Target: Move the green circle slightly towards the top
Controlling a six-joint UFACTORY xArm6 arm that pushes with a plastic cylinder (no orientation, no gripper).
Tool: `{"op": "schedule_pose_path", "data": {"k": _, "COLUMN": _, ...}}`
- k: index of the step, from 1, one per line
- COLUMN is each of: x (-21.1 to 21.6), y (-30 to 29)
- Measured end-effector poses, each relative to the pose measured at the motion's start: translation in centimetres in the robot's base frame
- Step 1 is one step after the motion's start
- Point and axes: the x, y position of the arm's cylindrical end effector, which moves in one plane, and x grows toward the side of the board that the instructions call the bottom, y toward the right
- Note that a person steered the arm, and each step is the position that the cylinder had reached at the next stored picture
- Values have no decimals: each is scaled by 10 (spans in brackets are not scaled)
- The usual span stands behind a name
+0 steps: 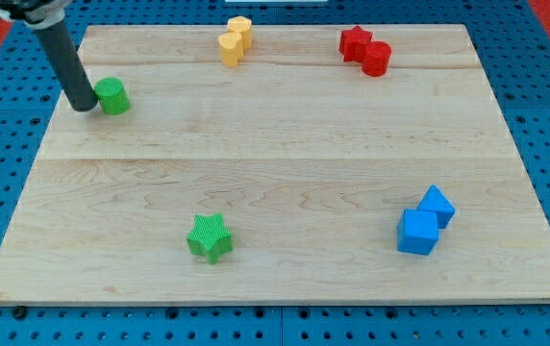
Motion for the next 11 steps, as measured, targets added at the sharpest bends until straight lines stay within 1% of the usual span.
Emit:
{"op": "schedule_pose_path", "data": {"k": 1, "x": -4, "y": 38}}
{"op": "schedule_pose_path", "data": {"k": 2, "x": 24, "y": 30}}
{"op": "schedule_pose_path", "data": {"k": 3, "x": 38, "y": 52}}
{"op": "schedule_pose_path", "data": {"k": 4, "x": 10, "y": 56}}
{"op": "schedule_pose_path", "data": {"k": 5, "x": -16, "y": 45}}
{"op": "schedule_pose_path", "data": {"k": 6, "x": -24, "y": 57}}
{"op": "schedule_pose_path", "data": {"k": 7, "x": -21, "y": 64}}
{"op": "schedule_pose_path", "data": {"k": 8, "x": -49, "y": 78}}
{"op": "schedule_pose_path", "data": {"k": 9, "x": -58, "y": 100}}
{"op": "schedule_pose_path", "data": {"k": 10, "x": -59, "y": 139}}
{"op": "schedule_pose_path", "data": {"k": 11, "x": -67, "y": 138}}
